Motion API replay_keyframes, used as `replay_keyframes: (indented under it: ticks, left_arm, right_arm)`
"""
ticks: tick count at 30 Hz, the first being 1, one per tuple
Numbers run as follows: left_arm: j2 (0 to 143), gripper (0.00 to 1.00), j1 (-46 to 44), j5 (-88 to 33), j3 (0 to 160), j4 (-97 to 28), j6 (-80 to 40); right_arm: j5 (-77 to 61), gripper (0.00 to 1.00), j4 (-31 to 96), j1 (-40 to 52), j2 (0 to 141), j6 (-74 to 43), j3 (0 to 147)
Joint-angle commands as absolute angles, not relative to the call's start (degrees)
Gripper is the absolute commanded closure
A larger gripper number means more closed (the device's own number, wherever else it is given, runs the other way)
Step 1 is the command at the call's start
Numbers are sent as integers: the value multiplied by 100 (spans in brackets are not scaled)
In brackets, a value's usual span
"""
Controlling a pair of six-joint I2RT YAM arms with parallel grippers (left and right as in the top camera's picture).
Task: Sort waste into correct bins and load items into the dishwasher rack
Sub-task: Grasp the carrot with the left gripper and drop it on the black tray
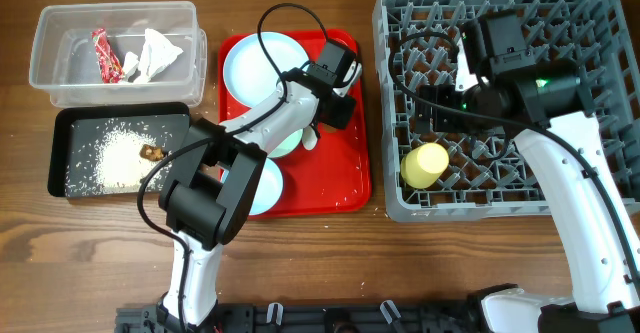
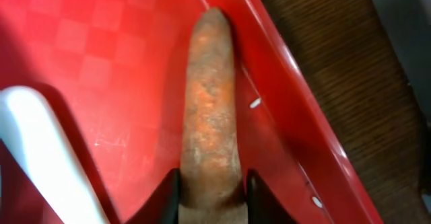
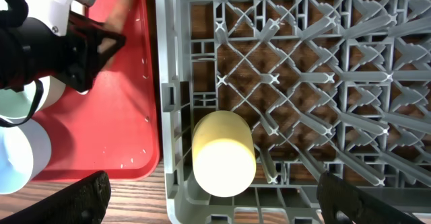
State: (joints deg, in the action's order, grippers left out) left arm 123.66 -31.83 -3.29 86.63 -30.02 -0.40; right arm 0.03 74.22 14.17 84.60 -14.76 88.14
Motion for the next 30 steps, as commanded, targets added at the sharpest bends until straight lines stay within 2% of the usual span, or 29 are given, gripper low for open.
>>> replay_keyframes:
  ticks: [1,6,8,13,15,20,24,30]
  left_arm:
    - [12529,88,-3210,-333,8687,-3120,115]
    - [11946,90,-3199,-325,9131,-3905,-172]
    - [11487,93,-3129,-67,9417,-4534,-646]
    - [10322,93,-2694,565,9555,-5669,-1398]
    - [9865,93,-2327,607,9555,-6080,-1446]
    - [9487,96,-939,1271,9529,-7024,-2482]
    - [9607,96,3,1256,9013,-6820,-2773]
    - [9640,96,1024,1249,7328,-5242,-2991]
  right_arm:
    - [-5,0,7397,1439,8497,-1496,8879]
    - [-5,0,7330,1439,8497,-1476,8879]
    - [-8,0,7258,1439,8497,-1485,8879]
    - [-187,0,6997,1441,8497,-1398,8879]
    - [-414,0,6805,1441,8497,-1347,8879]
    - [-1356,0,5964,1511,8499,-1372,8851]
    - [-1365,0,5540,1831,8602,-1372,8849]
    - [-1363,0,5245,2626,9220,-1352,8849]
